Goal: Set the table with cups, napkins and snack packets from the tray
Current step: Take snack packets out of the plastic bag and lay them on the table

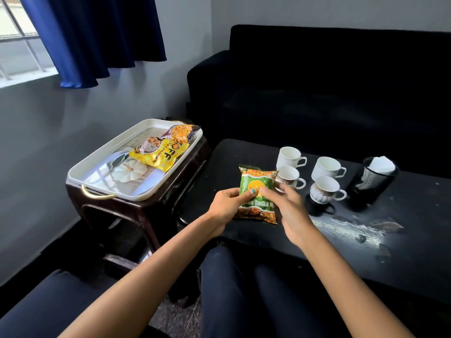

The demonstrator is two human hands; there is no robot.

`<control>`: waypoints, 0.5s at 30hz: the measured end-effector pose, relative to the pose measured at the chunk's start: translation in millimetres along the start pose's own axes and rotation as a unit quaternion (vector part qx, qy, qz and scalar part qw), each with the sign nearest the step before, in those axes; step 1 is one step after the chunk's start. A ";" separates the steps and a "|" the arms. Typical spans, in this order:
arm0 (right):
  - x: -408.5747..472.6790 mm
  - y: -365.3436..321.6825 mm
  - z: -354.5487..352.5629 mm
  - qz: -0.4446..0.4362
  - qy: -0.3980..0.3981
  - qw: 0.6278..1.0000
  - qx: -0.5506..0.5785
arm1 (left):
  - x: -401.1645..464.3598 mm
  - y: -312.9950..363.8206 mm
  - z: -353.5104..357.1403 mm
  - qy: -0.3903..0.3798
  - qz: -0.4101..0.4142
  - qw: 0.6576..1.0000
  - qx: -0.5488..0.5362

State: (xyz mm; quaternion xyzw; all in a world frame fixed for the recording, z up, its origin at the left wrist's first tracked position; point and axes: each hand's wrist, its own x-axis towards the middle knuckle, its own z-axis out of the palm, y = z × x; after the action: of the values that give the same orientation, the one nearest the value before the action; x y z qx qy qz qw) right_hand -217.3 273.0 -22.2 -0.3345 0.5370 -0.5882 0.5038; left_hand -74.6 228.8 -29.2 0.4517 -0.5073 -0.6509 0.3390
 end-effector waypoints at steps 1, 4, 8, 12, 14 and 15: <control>-3.0 5.0 -4.0 -0.004 0.014 1.000 -0.006 | 0.3 -2.7 4.9 0.011 0.003 1.000 0.014; -9.4 21.6 -13.9 -0.016 0.077 0.997 -0.006 | 2.6 -13.3 20.1 0.018 0.023 0.997 0.065; -8.2 42.2 -25.5 -0.021 0.135 0.991 0.008 | 8.9 -33.3 41.2 -0.001 -0.001 0.991 0.136; -0.8 58.2 -37.8 0.016 0.159 0.987 -0.005 | 12.3 -48.8 47.3 -0.026 -0.050 0.978 0.200; 1.0 62.4 -41.9 0.022 0.156 0.987 -0.035 | 15.9 -53.3 43.9 -0.059 -0.052 0.973 0.217; 0.9 62.9 -43.2 0.019 0.154 0.986 -0.057 | 17.8 -55.0 42.5 -0.068 -0.047 0.970 0.229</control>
State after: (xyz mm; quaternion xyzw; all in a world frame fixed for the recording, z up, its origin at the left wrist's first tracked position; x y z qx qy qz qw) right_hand -243.2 290.1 -91.8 -0.2579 0.6470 -0.5914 0.4063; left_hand -119.7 241.9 -83.4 0.4950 -0.6431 -0.5617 0.1606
